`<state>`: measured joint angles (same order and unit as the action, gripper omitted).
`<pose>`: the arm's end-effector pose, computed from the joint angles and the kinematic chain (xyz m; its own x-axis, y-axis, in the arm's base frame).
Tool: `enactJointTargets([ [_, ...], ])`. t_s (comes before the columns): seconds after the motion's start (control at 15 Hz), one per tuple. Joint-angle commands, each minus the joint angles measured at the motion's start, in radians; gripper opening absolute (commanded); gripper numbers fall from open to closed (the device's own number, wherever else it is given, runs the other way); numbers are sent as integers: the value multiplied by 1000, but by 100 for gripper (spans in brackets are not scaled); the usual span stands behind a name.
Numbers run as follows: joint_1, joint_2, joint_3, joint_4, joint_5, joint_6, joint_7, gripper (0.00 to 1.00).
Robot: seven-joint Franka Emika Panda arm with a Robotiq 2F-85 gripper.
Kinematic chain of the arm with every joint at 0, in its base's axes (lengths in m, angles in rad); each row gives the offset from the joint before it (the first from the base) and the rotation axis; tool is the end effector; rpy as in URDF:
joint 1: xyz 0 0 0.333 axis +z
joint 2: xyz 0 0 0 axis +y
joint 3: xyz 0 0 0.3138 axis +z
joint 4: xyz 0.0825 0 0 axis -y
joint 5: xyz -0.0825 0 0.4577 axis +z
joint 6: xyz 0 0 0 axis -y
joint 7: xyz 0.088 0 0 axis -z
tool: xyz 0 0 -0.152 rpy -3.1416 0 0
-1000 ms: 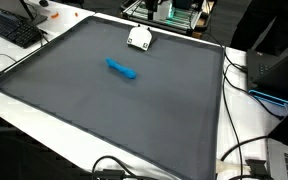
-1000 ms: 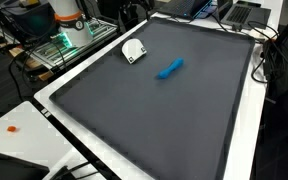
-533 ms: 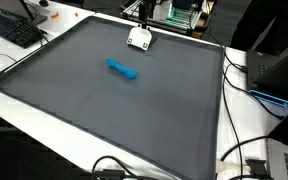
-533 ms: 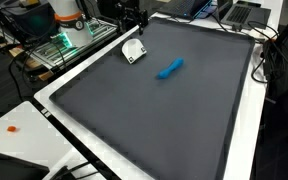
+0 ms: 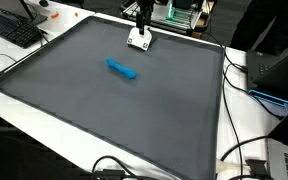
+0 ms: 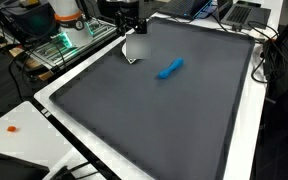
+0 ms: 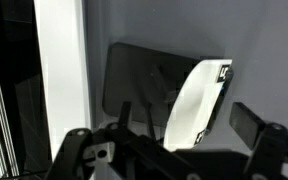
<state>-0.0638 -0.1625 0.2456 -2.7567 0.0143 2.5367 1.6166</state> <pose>0.4122 0.0673 0.1495 0.1203 -0.9921 0.0347 -0.9912 -0.1181 0.0603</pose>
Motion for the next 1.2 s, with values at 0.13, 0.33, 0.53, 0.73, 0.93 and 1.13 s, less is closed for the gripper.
enactJointTargets([
  [0.13,20,59,-33,3,-114,85,105,100],
  [0.33,25,77,-45,5,-160,107,142,96],
  [0.53,31,89,-55,7,-194,124,174,70],
  [0.73,38,96,-67,8,-214,138,205,46],
  [0.93,42,95,-75,9,-236,139,229,23],
  [1.13,42,87,-81,12,-243,148,248,2],
])
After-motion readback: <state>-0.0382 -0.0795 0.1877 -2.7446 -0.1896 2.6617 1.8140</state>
